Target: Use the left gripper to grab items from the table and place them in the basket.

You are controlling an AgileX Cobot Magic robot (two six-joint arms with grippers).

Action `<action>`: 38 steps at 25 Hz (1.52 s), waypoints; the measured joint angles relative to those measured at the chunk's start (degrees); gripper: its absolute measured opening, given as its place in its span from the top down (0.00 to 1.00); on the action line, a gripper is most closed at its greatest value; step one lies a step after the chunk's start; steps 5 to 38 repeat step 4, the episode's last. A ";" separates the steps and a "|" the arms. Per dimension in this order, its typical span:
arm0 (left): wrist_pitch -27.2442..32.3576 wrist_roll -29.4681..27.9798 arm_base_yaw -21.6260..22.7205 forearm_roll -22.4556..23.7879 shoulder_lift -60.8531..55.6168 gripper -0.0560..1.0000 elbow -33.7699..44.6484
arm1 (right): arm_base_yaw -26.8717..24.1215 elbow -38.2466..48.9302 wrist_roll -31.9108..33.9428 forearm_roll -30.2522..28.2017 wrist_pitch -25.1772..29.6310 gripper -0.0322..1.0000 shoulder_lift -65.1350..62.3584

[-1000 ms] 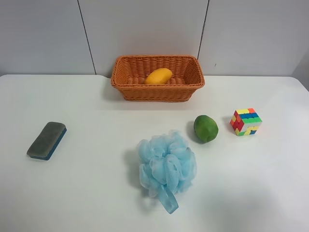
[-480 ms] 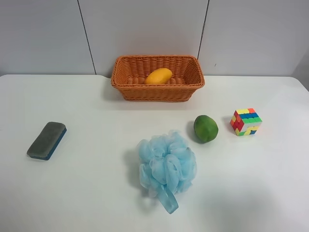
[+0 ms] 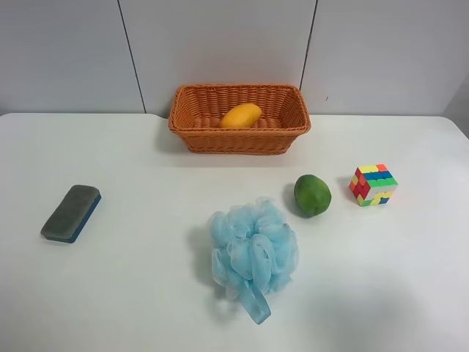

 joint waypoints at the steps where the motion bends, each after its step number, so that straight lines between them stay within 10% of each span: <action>1: 0.00 0.00 0.00 0.00 0.00 0.01 0.00 | 0.00 0.00 0.00 0.00 0.00 0.01 0.00; 38: 0.00 0.00 0.00 0.00 0.00 0.01 0.00 | 0.00 0.00 0.00 0.00 0.00 0.01 0.00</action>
